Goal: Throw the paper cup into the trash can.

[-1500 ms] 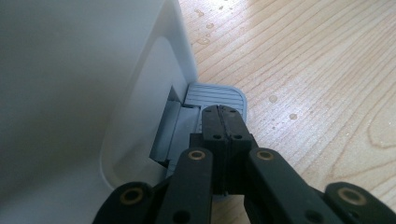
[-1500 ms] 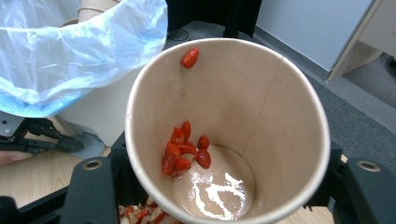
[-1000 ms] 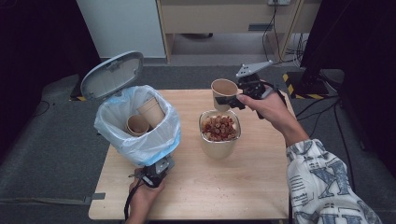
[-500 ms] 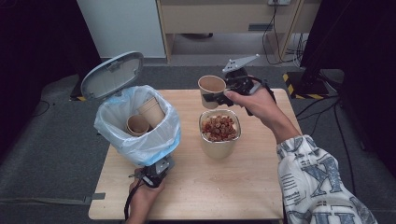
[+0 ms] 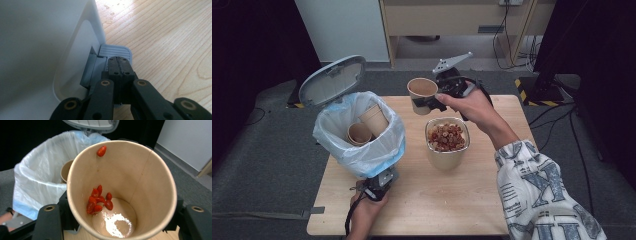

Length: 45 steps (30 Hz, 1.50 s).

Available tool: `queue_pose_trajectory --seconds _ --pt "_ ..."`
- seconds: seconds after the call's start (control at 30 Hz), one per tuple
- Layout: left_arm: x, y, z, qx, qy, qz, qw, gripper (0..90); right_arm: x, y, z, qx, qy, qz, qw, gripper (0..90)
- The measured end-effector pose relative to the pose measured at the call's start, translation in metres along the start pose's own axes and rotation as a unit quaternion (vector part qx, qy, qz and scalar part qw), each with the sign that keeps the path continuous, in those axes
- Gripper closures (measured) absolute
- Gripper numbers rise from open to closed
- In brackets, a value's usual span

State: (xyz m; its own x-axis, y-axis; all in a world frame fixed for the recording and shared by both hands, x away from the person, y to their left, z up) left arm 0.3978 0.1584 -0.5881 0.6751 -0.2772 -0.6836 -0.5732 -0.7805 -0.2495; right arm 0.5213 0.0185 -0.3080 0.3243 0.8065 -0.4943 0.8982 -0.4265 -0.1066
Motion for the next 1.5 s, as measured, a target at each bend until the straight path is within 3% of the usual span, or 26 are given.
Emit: queue_pose_trajectory --seconds 0.33,0.7,1.1,1.43,1.47,1.5 --pt "0.000 0.000 0.000 -0.001 0.000 0.000 1.0000 88.9 0.018 -0.021 -0.019 -0.004 0.001 -0.018 0.9998 34.0" --pt "0.000 0.000 0.000 -0.002 0.000 -0.001 1.0000 88.9 0.045 -0.053 -0.036 -0.014 -0.001 -0.046 0.9989 33.7" --pt "0.000 0.000 0.000 -0.002 0.000 0.000 1.0000 88.9 0.091 -0.090 -0.036 -0.025 -0.027 -0.075 0.9965 33.2" --pt "0.000 0.000 0.000 -0.004 0.000 0.000 1.0000 88.9 0.113 -0.102 -0.025 -0.028 -0.044 -0.085 0.9950 32.9" --pt "0.000 -0.007 -0.002 0.048 -0.001 -0.001 0.9988 88.9 0.114 -0.102 -0.024 -0.026 -0.047 -0.084 0.9950 32.8" --pt "-0.001 -0.007 -0.002 0.050 -0.002 -0.001 0.9988 88.9 0.116 -0.103 -0.023 -0.028 -0.049 -0.084 0.9948 32.6"
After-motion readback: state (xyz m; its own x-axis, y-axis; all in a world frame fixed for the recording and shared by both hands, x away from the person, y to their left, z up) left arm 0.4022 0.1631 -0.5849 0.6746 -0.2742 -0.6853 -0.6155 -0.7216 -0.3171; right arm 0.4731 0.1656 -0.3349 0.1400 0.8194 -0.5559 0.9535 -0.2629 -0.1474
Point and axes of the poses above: each handheld gripper's, and its own axes: x roughly forward along the jaws, z roughly out of its underside, y roughly to its right, the point moved 10 cm from there along x, roughly forward along the jaws, and after that the axes turned 5 degrees about x, right-handed, at the moved point
